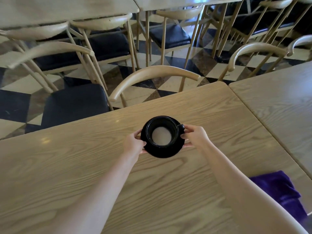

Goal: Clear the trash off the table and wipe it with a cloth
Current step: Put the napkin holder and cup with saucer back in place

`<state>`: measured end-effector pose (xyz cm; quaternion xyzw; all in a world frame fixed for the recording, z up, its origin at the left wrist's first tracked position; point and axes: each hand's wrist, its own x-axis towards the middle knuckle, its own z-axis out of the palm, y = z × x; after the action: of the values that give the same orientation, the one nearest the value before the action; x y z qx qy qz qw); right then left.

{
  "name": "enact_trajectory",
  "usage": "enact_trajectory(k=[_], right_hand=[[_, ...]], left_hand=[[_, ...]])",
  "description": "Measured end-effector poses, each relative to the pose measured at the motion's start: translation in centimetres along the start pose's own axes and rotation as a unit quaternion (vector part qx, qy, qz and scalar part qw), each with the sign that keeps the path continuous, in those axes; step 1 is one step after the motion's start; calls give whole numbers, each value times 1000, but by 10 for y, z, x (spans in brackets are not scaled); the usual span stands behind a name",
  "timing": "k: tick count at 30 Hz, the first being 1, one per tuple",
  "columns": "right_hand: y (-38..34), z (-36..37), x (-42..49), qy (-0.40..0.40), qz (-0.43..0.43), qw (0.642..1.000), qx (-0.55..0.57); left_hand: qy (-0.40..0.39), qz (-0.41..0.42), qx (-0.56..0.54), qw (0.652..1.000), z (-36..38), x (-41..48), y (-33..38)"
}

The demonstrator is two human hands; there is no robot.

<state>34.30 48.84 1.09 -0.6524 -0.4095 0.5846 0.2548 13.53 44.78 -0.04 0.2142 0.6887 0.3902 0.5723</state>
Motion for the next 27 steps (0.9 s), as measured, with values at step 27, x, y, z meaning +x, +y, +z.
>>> enact_trajectory(k=[27], right_hand=[[-28, 374, -41, -117, 1, 993, -22]], left_hand=[[164, 11, -10, 986, -368, 4, -26]])
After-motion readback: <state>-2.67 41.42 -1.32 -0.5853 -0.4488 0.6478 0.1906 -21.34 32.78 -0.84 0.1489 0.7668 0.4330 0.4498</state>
